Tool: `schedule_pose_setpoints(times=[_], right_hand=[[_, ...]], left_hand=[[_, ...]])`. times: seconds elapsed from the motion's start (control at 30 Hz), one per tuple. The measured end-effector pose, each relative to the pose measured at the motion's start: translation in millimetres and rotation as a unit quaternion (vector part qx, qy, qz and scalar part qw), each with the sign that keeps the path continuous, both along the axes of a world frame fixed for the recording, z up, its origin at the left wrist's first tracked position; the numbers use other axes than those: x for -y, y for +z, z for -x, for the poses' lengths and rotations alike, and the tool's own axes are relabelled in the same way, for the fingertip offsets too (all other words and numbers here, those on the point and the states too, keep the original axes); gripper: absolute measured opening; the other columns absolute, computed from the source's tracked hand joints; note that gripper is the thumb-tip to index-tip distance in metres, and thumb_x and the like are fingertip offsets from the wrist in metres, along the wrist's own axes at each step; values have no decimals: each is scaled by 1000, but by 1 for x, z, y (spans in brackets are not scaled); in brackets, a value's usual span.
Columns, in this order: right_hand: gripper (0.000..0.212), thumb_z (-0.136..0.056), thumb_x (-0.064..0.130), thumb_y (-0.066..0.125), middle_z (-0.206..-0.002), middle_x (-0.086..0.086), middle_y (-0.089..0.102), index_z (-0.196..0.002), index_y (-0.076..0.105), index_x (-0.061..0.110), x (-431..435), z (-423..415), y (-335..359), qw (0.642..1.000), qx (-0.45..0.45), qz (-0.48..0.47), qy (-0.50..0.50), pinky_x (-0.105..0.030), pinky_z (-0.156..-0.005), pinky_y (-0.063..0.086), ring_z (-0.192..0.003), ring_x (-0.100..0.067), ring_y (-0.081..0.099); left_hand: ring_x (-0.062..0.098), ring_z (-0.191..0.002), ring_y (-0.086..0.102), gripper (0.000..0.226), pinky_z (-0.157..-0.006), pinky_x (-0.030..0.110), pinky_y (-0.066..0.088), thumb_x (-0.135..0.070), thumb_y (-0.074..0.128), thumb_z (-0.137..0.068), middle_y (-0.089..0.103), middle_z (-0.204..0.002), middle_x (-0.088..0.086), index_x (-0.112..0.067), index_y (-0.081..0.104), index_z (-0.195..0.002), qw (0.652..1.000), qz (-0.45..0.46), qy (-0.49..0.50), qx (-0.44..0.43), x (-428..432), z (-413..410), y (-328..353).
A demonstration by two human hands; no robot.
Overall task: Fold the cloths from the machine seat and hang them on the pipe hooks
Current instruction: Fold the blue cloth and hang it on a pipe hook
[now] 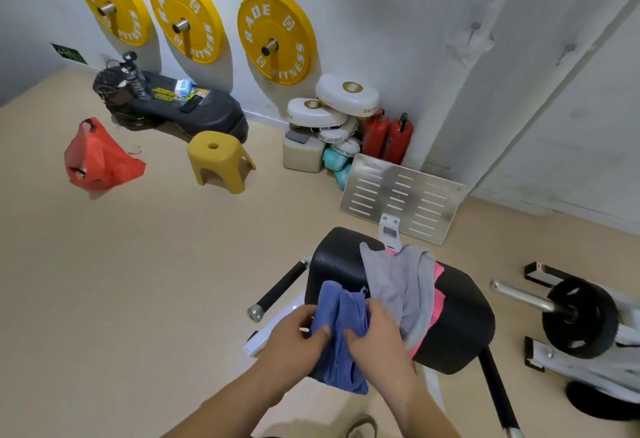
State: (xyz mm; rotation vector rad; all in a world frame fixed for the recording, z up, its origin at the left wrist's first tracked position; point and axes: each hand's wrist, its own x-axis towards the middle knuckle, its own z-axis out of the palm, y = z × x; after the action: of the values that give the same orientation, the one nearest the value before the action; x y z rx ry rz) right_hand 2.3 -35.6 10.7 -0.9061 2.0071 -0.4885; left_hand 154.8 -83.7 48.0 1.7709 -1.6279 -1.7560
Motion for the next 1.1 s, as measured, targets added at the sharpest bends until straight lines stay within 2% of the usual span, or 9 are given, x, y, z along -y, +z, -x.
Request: schedule_pose_setpoints(times=[0.13,0.33,0.57,0.7,0.8,0.87,0.93,1.03,1.1], right_hand=[[18,-82,20,69,-97,-7,66,-94,57,26,59,-71,17,991,101,43,-75,-43,-77,61,-82,-23,67],[20,-89,1,69,-97,-11,75,-102,65,15,168,-196,23,953,196,67,-223,-49,-84,63,-89,-30,74],[11,-95,0,57,-88,-31,65,-103,64,-2,273,-315,59,917,312,56,-243,-46,-71,61,-75,-32,68],[32,-97,12,45,-106,-25,75,-111,66,-7,314,-332,93,856,453,83,-236,-59,-94,58,-96,-40,74],[29,-96,34,65,-98,-16,75,-104,67,7,339,-328,102,900,373,99,-204,-50,-87,63,-88,-29,73],[30,-91,34,75,-95,-17,72,-101,63,8,354,-318,103,907,328,125,-235,-46,-78,64,-82,-28,72],[31,-93,32,73,-106,-16,77,-112,65,10,371,-299,103,893,336,148,-261,-51,-84,64,-95,-32,76],[31,-98,25,66,-116,-16,77,-126,66,14,408,-265,108,854,388,181,-297,-54,-87,62,-105,-36,75],[32,-100,20,61,-120,-19,75,-130,63,10,438,-241,108,814,441,207,-317,-52,-85,62,-109,-38,73]], left_hand=[[5,-84,68,31,-83,29,59,-16,60,-95,72,-94,-17,-44,72,-91,997,26,48,-63,37,-61,13],[0,-88,68,28,-76,18,56,-5,62,-86,74,-98,-12,-30,72,-96,981,102,134,-95,143,-190,9],[-2,-107,54,52,-86,18,47,-15,59,-87,56,-104,-27,-66,61,-95,972,232,-28,-32,245,-303,22],[3,-98,50,33,-83,27,48,-21,62,-87,53,-96,-24,-43,66,-111,912,399,-86,35,289,-330,23],[5,-95,50,23,-82,27,48,-30,58,-93,54,-97,-23,-41,69,-110,895,427,-129,5,316,-327,28],[5,-95,54,21,-82,29,49,-31,54,-96,57,-99,-22,-38,69,-108,908,390,-149,-38,339,-317,38],[5,-102,58,21,-86,30,52,-31,58,-92,59,-107,-23,-36,66,-111,935,331,-108,-60,371,-305,44],[0,-116,56,55,-93,22,49,-40,76,-83,57,-126,-23,-35,53,-133,972,222,-70,-32,429,-284,51],[0,-106,64,54,-85,22,56,-35,84,-81,66,-120,-17,-34,56,-128,989,103,-67,-85,466,-261,59]])
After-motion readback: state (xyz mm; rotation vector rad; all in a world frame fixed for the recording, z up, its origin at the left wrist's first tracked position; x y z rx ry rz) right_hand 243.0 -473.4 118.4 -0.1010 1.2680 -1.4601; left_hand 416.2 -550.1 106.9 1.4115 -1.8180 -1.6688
